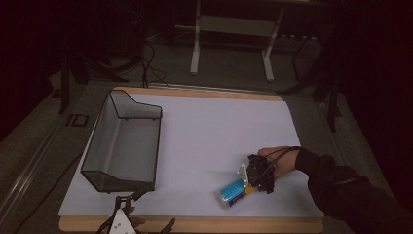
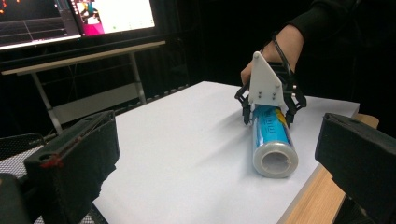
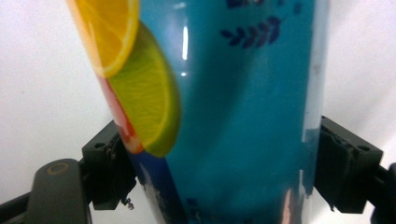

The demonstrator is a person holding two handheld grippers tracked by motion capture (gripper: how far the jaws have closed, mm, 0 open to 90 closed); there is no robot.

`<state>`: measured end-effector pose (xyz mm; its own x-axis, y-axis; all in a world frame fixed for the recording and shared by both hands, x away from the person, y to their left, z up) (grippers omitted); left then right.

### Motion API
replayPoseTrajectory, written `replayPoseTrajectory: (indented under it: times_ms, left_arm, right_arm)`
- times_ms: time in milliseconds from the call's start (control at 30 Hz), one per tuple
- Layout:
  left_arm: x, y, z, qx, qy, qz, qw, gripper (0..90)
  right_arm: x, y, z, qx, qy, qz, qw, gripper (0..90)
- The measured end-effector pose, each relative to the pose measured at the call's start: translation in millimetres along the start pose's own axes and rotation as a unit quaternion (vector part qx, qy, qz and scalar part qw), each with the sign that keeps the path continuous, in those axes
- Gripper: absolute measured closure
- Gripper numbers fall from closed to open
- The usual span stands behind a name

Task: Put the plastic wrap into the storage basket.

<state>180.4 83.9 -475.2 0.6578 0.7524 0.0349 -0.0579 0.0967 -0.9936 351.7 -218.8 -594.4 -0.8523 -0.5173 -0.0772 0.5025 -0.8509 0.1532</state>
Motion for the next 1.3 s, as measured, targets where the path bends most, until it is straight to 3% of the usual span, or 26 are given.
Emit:
replayPoseTrajectory:
  times_ms: [100,167,300,667,1000,1167,1300]
  left_arm:
    - [-0.2,0.2,0.0,0.000,0.000,0.000,1.0000,0.6]
    - [-0.3,0.3,-0.1,0.000,0.000,-0.001,1.0000,0.6]
    - [-0.7,0.4,-0.6,0.000,0.002,0.000,1.0000,0.6]
    - [-0.6,0.9,-1.3,0.002,0.002,-0.002,1.0000,0.6]
    - [-1.1,0.6,-0.4,0.001,0.004,-0.003,1.0000,0.6]
    - [-1.2,0.7,-0.7,0.001,0.006,-0.003,1.0000,0.6]
    - [-1.8,0.6,-0.9,0.001,0.007,-0.003,1.0000,0.6]
  right_arm:
    - [1.3,-0.1,-0.1,-0.004,-0.017,-0.001,0.9999,23.4]
    - [1.8,-0.6,-0.1,-0.005,-0.011,0.009,0.9999,23.7]
    - [2.0,-0.4,-0.3,0.001,-0.013,-0.004,0.9999,23.9]
    - [3.6,-5.2,4.1,0.032,0.000,0.030,0.9990,30.0]
    - [-0.9,-7.9,7.0,0.025,-0.014,0.017,0.9995,31.1]
    - [-8.9,-14.8,15.0,-0.008,-0.020,-0.016,0.9996,31.2]
    - [-14.5,-16.4,19.1,-0.010,-0.026,-0.042,0.9987,31.3]
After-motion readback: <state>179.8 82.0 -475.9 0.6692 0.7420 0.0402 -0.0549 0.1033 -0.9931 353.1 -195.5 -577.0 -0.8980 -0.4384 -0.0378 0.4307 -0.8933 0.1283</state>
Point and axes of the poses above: each handheld gripper's, and its own axes: z roughly backward along the jaws, y roughly out of its underside, x roughly to its left, the point moved 9 cm from there along -z, roughly forward along the jaws, and after that the axes turned 6 degrees about z, right-handed, at the moved point
